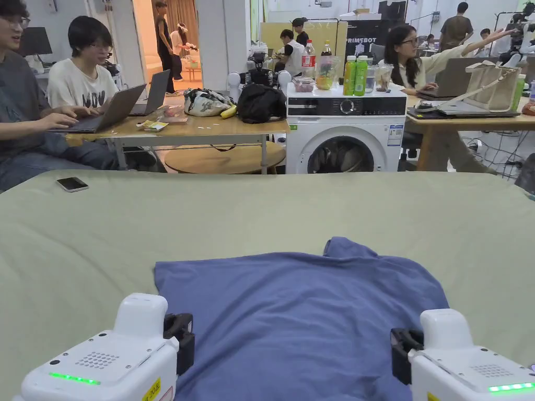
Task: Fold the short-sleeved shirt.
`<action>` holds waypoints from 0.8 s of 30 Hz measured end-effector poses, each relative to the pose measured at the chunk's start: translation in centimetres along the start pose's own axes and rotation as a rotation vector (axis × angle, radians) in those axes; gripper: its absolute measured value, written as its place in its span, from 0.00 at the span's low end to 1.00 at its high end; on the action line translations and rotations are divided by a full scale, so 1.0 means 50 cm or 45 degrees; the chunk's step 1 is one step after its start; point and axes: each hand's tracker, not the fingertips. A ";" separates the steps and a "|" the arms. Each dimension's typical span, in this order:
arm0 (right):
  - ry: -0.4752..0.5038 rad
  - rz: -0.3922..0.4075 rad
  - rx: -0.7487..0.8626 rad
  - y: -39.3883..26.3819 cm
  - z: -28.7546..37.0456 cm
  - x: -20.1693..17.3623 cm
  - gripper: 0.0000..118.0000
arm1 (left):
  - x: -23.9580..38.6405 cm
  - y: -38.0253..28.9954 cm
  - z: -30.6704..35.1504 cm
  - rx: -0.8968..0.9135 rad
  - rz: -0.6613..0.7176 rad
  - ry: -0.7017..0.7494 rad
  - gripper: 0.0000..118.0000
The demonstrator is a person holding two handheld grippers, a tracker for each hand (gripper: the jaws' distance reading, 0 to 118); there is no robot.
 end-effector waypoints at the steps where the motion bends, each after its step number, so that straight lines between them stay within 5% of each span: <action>1: -0.023 0.001 0.000 -0.005 -0.003 -0.005 0.00 | 0.000 -0.002 -0.004 -0.008 -0.007 0.012 0.00; 11: -0.053 0.003 -0.033 -0.001 0.008 -0.002 0.00 | -0.076 -0.010 0.013 -0.007 0.122 0.024 0.00; 16: -0.037 0.019 -0.026 -0.005 0.036 0.008 0.00 | -0.182 -0.062 0.061 -0.101 0.216 0.036 0.37; 18: -0.023 0.003 -0.050 -0.011 0.036 0.022 0.00 | -0.209 -0.095 0.082 -0.151 0.221 0.056 0.61; 24: -0.012 -0.040 -0.107 -0.023 0.040 0.055 0.00 | -0.243 -0.187 0.076 -0.313 0.295 0.067 0.60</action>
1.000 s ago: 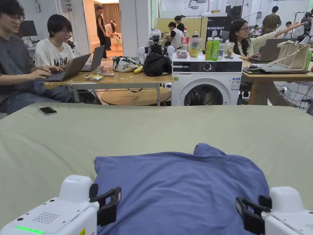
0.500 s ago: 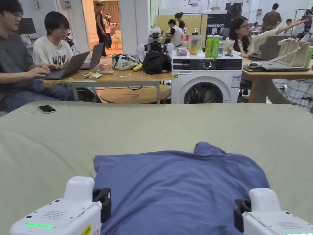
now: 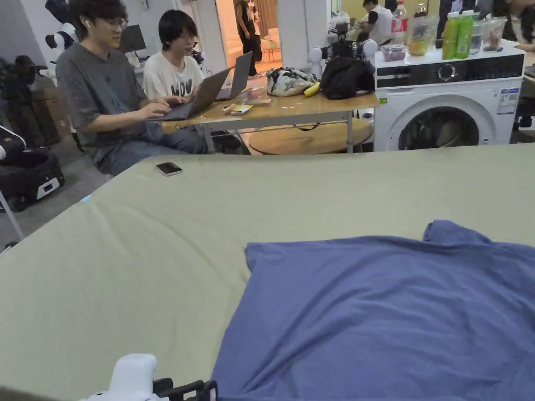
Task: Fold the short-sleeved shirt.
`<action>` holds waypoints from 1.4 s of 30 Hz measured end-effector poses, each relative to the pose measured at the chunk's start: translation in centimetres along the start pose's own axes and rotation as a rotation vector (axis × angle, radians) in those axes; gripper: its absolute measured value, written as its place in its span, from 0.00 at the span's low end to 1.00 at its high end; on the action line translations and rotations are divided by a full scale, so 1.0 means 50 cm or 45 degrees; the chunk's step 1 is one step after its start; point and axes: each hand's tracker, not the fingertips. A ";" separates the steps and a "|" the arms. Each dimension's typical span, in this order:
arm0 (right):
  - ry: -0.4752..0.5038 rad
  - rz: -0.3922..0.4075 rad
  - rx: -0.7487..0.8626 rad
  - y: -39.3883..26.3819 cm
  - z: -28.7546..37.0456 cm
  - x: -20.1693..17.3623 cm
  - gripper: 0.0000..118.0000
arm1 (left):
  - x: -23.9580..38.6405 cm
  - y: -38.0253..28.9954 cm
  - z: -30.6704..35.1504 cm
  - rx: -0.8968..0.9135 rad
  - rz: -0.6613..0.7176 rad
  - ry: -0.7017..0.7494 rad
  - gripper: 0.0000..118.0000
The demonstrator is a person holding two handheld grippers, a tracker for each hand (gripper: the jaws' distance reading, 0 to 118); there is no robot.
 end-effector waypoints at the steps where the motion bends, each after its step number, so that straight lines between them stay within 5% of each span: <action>1: 0.001 -0.015 0.000 0.000 0.003 0.005 0.00 | -0.001 -0.007 -0.016 -0.014 0.007 0.005 0.60; 5: -0.005 -0.044 -0.003 -0.004 0.027 0.022 0.00 | 0.009 -0.024 -0.071 -0.110 0.001 -0.026 0.58; 6: -0.019 -0.040 -0.006 -0.006 0.035 0.028 0.00 | 0.020 -0.027 -0.077 -0.129 -0.022 -0.026 0.47; 8: -0.054 -0.021 -0.032 -0.010 0.051 0.045 0.00 | 0.040 -0.034 -0.087 -0.126 -0.112 0.005 0.07; 9: -0.068 -0.012 -0.048 -0.014 0.060 0.058 0.00 | 0.049 -0.033 -0.087 -0.123 -0.140 0.043 0.01; 15: -0.188 -0.075 -0.048 -0.046 0.112 0.147 0.01 | 0.048 -0.032 -0.090 -0.157 -0.163 0.031 0.01; 18: -0.183 -0.192 -0.100 -0.075 0.108 0.203 0.48 | 0.053 -0.029 -0.093 -0.171 -0.165 0.039 0.01; 24: -0.164 -0.271 -0.242 -0.123 0.041 0.240 0.51 | 0.066 -0.025 -0.084 -0.182 -0.169 0.050 0.01; 28: -0.112 -0.286 -0.336 -0.148 -0.003 0.227 0.51 | 0.072 -0.025 -0.075 -0.182 -0.130 0.049 0.01; 29: -0.191 -0.188 -0.325 -0.142 0.007 0.214 0.47 | 0.074 -0.026 -0.074 -0.180 -0.125 0.051 0.01; 31: -0.077 -0.191 -0.326 -0.133 0.013 0.215 0.22 | 0.072 -0.028 -0.071 -0.173 -0.122 0.051 0.01; 33: -0.109 -0.204 -0.327 -0.133 0.018 0.206 0.04 | 0.073 -0.026 -0.069 -0.176 -0.127 0.047 0.00; 39: -0.236 -0.155 -0.225 -0.119 0.056 0.195 0.03 | 0.080 -0.017 0.007 -0.057 -0.227 0.056 0.00; 42: -0.226 -0.127 -0.203 -0.112 0.074 0.188 0.03 | 0.071 -0.008 0.037 -0.043 -0.135 0.016 0.00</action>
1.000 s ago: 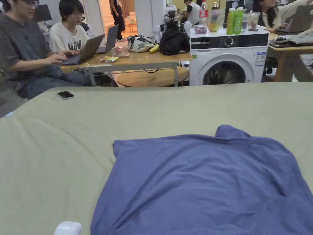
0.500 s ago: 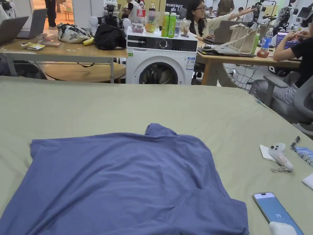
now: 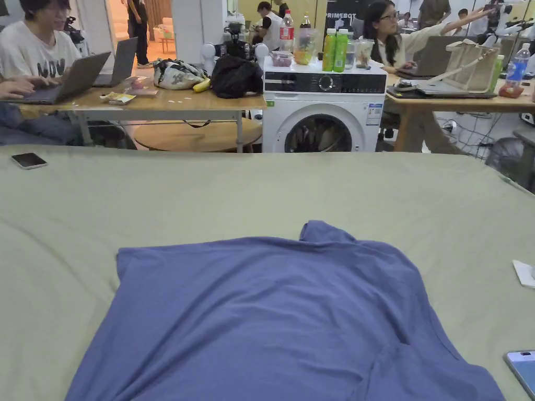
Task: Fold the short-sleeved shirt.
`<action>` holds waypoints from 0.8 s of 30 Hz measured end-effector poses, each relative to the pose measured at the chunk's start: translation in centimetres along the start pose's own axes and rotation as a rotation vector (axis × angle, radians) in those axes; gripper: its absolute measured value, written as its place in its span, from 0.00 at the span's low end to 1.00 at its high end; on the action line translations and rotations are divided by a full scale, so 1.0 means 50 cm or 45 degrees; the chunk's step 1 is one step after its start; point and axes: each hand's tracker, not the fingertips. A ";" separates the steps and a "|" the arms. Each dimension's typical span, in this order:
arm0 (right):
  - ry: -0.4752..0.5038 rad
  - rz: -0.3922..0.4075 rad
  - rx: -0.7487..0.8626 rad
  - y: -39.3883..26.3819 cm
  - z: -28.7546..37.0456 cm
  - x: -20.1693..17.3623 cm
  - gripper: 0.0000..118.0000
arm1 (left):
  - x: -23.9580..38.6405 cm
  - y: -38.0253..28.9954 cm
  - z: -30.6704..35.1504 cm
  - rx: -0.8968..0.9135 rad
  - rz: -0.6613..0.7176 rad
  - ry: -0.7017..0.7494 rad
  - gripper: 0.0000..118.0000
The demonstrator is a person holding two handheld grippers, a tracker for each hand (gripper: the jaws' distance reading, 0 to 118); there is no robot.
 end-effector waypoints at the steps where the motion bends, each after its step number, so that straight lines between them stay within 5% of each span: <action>1: -0.018 0.031 0.006 0.003 0.008 -0.009 0.03 | 0.004 0.004 0.012 -0.005 -0.002 -0.007 0.00; 7: -0.013 0.117 0.113 0.089 0.003 -0.027 0.03 | 0.019 0.070 -0.006 0.051 -0.134 0.014 0.00; 14: 0.016 0.132 0.145 0.304 -0.183 -0.057 0.03 | -0.032 0.249 -0.179 0.101 -0.184 0.037 0.00; 24: -0.014 0.070 0.072 0.401 -0.379 -0.138 0.03 | -0.059 0.381 -0.386 0.023 -0.004 0.081 0.00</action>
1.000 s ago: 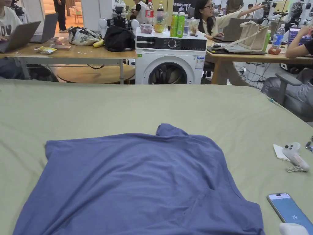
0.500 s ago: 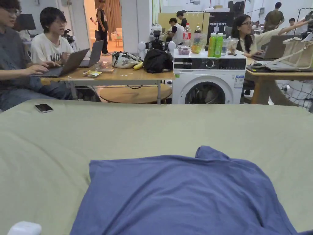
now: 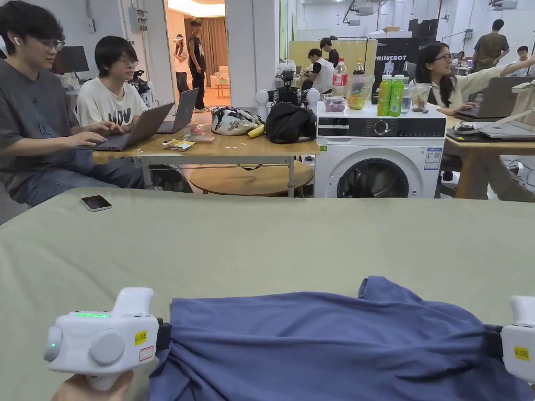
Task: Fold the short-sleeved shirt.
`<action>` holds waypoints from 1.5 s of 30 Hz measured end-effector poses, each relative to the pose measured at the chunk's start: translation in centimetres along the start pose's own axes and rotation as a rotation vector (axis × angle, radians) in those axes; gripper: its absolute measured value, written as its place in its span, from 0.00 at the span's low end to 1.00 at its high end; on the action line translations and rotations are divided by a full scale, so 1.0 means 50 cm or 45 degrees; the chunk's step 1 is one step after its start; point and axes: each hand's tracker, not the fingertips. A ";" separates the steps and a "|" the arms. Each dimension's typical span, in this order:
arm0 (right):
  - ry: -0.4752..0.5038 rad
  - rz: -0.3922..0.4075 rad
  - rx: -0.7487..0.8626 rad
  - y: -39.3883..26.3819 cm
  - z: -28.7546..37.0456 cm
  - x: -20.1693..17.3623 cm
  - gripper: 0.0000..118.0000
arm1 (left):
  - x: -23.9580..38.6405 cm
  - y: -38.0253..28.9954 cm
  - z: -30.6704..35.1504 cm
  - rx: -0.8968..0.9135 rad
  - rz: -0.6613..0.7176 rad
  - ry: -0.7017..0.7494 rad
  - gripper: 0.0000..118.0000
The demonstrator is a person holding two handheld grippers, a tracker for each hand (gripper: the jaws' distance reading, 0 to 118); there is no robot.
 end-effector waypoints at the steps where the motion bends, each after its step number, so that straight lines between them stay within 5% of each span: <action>1: -0.016 -0.021 -0.004 -0.003 -0.010 -0.002 0.03 | -0.001 0.002 -0.011 -0.009 0.008 -0.010 0.00; 3: -0.032 -0.025 0.011 -0.013 -0.025 0.001 0.11 | 0.001 -0.001 -0.019 0.009 0.042 0.006 0.05; 6: -0.005 -0.020 0.038 -0.024 -0.022 0.004 0.65 | 0.004 -0.007 0.003 0.055 0.108 -0.068 0.71; 7: 0.017 -0.011 0.054 -0.028 -0.011 0.008 0.65 | 0.007 -0.007 0.015 0.092 0.101 -0.086 0.73; 14: 0.131 0.058 0.193 -0.042 0.083 -0.057 0.65 | 0.069 -0.017 0.098 0.331 0.018 -0.128 0.73; 19: 0.184 0.132 0.186 -0.064 0.124 -0.105 0.63 | 0.116 -0.028 0.131 0.302 0.010 -0.192 0.68; 20: 0.186 0.136 0.186 -0.070 0.129 -0.112 0.57 | 0.128 -0.027 0.135 0.285 -0.009 -0.190 0.59; 23: 0.170 0.138 0.173 -0.087 0.135 -0.126 0.11 | 0.152 -0.040 0.144 0.266 -0.109 -0.143 0.00; 24: 0.181 0.120 0.159 -0.091 0.136 -0.124 0.00 | 0.155 -0.041 0.147 0.240 -0.112 -0.168 0.00; 33: 0.220 0.073 0.130 -0.122 0.166 -0.083 0.00 | 0.031 -0.086 0.160 0.101 0.147 -0.162 0.02; 36: 0.280 -0.004 0.120 -0.134 0.175 -0.062 0.00 | -0.006 -0.139 0.145 0.016 0.166 -0.178 0.48; 42: 0.281 0.007 0.098 -0.149 0.182 -0.045 0.00 | 0.003 -0.184 0.069 -0.092 0.254 -0.206 0.50; 45: 0.255 0.018 0.093 -0.160 0.189 -0.026 0.00 | 0.020 -0.182 0.030 -0.173 0.163 -0.120 0.44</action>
